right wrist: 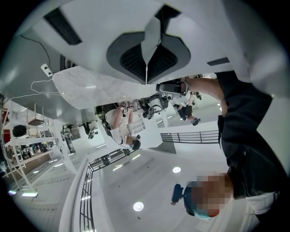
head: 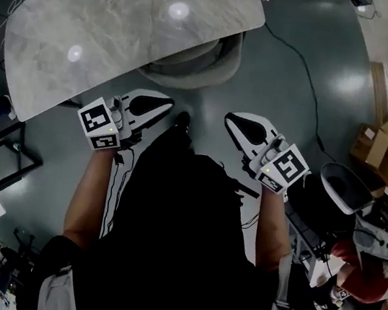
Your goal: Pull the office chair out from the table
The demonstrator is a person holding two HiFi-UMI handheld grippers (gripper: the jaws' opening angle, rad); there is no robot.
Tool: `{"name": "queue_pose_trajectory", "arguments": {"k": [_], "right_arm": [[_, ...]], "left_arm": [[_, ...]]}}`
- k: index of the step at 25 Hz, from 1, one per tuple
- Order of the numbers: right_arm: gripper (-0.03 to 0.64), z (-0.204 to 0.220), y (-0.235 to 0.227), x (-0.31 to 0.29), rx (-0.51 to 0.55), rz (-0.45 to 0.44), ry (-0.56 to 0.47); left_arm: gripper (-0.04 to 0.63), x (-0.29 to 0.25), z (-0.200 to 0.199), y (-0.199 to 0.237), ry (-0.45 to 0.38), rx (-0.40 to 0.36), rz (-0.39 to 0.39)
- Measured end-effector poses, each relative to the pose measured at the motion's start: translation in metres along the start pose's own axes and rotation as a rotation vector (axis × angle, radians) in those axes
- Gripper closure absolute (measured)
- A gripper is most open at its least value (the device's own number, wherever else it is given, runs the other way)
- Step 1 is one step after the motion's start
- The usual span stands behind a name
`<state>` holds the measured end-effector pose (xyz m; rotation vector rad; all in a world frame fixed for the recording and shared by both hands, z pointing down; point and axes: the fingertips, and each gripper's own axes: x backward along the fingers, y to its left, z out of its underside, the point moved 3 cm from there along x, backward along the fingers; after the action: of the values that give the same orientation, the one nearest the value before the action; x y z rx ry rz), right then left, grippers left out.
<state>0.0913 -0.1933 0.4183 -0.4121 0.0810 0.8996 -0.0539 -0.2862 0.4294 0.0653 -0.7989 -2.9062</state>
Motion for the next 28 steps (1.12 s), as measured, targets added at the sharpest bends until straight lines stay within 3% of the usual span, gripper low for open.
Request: {"name": "queue_pose_trajectory", "arguments": {"k": [7,16,23,28], "right_arm": [[0.595,-0.007,-0.016,-0.040,-0.002,-0.054,0.078],[0.595,-0.021,-0.038,-0.065,0.030,-0.169,0.114],[0.595,-0.027,-0.061,-0.064,0.078,-0.286,0.154],[0.595,-0.040,-0.093,-0.048,0.121,-0.322,0.153]], "left_arm": [[0.588,0.022,0.001,0.035,-0.041,0.017,-0.066],[0.588,0.035,0.004,0.044,-0.062,0.017,-0.195],[0.588,0.013,0.001,0.042,-0.112,0.034,-0.281],[0.588,-0.019,0.000,0.040,-0.094,0.030,-0.327]]}}
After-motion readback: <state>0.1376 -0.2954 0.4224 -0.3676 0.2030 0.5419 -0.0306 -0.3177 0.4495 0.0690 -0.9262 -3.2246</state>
